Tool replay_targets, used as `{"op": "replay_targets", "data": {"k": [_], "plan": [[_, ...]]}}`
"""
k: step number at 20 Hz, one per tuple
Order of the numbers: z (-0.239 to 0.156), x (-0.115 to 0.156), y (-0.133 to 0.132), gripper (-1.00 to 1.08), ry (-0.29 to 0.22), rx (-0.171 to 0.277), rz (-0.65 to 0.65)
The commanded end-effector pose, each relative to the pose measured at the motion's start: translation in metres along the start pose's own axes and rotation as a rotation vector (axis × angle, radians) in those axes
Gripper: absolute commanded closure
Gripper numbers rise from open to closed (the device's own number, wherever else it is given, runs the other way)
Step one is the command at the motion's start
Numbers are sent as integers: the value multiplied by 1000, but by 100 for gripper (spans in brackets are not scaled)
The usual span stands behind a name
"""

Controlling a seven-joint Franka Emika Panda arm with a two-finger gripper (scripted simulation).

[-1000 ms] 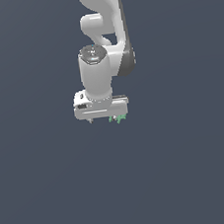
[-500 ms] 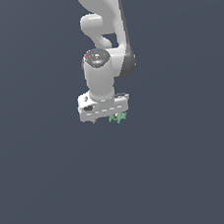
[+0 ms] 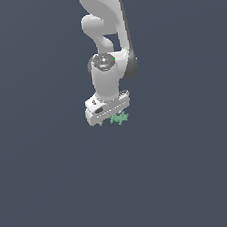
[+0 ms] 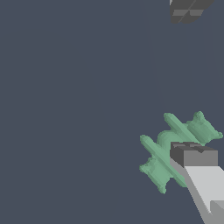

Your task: Pick up the object and move it to a goal position.

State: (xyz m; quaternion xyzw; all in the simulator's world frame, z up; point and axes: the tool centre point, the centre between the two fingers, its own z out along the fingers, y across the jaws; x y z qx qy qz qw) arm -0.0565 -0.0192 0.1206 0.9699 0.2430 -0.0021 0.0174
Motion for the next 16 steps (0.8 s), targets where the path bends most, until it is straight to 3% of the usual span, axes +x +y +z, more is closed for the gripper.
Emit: {"op": "replay_targets", "data": {"k": [1,16], "plan": [[6,-5,-7,-92,1,2,-77],[37,-34,-51,-92,13,18,-522]]}}
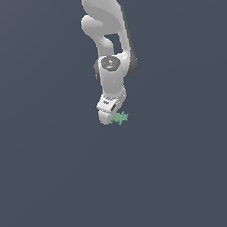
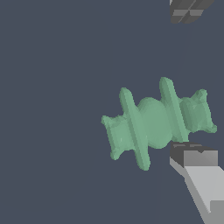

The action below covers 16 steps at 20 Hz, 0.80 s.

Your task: Pick up the object and move it to a goal position.

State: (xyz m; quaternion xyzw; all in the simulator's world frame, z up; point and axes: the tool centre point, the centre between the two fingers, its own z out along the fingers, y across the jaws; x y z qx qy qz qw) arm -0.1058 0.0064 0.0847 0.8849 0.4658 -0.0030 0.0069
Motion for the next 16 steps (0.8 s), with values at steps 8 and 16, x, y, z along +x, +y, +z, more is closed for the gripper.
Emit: {"op": "replay_targets", "data": {"k": [8,16], "plan": [[12,-3,-25,-92,9,6,-204],[16,-5,-33,-92,13,8,-265]]}}
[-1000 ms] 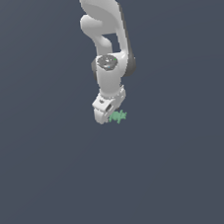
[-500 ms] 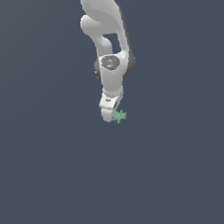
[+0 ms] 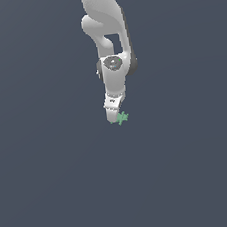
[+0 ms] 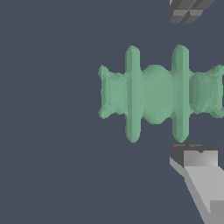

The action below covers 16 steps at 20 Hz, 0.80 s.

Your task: Pick up the object and move it to a goal position.

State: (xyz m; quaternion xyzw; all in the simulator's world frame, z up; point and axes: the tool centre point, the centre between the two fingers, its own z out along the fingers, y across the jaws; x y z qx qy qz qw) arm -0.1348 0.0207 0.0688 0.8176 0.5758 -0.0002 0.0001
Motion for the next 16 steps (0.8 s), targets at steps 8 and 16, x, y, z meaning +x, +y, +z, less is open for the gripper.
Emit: {"op": "replay_targets", "data": {"k": [8,16], "plan": [[10,0,-1,-92,0,0,-4],[41,0,-2,-92,0,0,-8]]}}
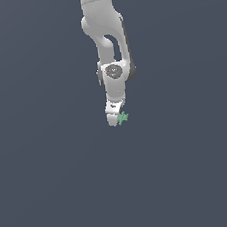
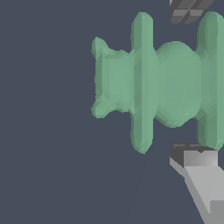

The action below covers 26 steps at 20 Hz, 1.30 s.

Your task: Pick up the object and move it to a goal position.

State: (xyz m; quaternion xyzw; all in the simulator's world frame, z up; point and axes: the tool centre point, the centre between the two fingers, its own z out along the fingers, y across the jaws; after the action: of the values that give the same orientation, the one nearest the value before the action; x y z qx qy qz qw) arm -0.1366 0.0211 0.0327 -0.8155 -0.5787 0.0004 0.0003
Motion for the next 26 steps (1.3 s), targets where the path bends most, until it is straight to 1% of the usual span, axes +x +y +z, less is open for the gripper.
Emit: {"op": "replay_targets", "data": {"k": [1,5,6,19,23,26], "plan": [[7,0,0,-92,0,-1,-1],[12,0,0,-92,0,-1,-1],[12,0,0,108,0,-1,-1],[10,3,0,108,0,-3,-1],[7,16,-6,108,0,-3,-1],[3,33,-12,108,0,-2,-1]]}}
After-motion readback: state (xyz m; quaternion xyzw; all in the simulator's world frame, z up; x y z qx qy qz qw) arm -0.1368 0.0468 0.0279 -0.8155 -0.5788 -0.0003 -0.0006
